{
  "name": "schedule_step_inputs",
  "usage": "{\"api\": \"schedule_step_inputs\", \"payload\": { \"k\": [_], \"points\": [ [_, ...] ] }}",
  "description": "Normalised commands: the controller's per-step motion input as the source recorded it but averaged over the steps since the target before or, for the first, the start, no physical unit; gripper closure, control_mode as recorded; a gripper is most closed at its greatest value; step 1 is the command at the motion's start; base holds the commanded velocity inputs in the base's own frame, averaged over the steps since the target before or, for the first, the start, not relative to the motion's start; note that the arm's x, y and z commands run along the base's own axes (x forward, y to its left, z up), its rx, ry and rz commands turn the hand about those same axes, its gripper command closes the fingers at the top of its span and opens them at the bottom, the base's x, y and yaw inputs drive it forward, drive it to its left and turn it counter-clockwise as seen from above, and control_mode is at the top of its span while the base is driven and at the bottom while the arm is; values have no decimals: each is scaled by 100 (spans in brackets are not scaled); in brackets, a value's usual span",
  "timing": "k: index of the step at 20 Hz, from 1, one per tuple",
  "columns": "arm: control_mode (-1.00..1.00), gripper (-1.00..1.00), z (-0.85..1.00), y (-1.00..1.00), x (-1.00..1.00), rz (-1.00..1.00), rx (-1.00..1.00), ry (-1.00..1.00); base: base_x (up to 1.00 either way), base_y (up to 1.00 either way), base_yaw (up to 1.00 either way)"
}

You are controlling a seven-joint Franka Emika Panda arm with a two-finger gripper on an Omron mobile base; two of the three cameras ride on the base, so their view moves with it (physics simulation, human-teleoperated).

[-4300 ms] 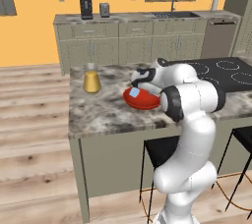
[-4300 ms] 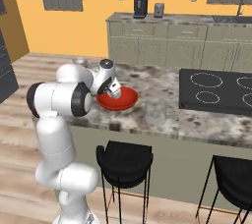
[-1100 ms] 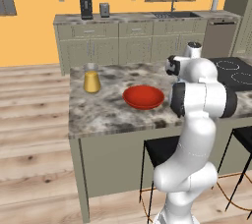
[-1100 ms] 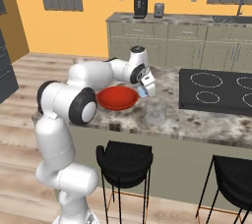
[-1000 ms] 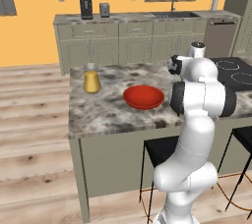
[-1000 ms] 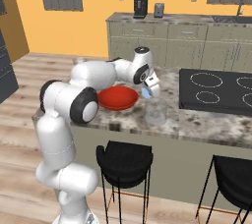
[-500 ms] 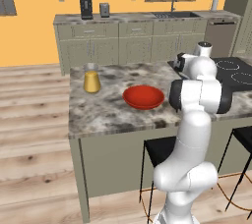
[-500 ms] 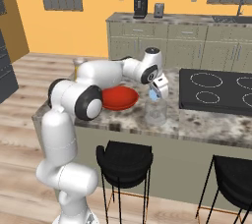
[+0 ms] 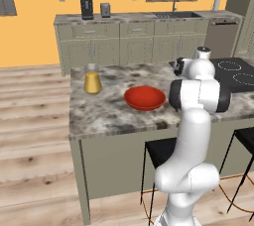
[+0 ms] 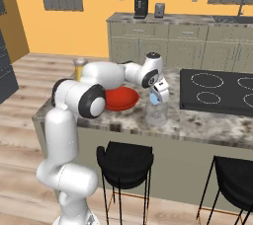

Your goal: There are two ice cubes in the ice bowl. Place both ice cubes in the glass cup.

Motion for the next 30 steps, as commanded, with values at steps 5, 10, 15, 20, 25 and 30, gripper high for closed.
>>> {"api": "schedule_step_inputs", "payload": {
  "k": [5, 10, 15, 20, 25, 30],
  "points": [
    [-100, -100, -13, 0, 23, 0, 0, 0, 0, 0, 0],
    [-100, -100, -3, 0, 12, 0, 0, 0, 0, 0, 0],
    [-100, -100, 5, 2, -5, 0, 0, 0, 0, 0, 0],
    [-100, -100, -9, 70, -85, 6, -10, 0, 0, 0, 0],
    [-100, -100, -57, 100, -100, 17, -24, 4, 0, 0, 0],
    [-100, -100, -96, 99, -100, 18, -22, 5, 0, 0, 0]
  ]
}}
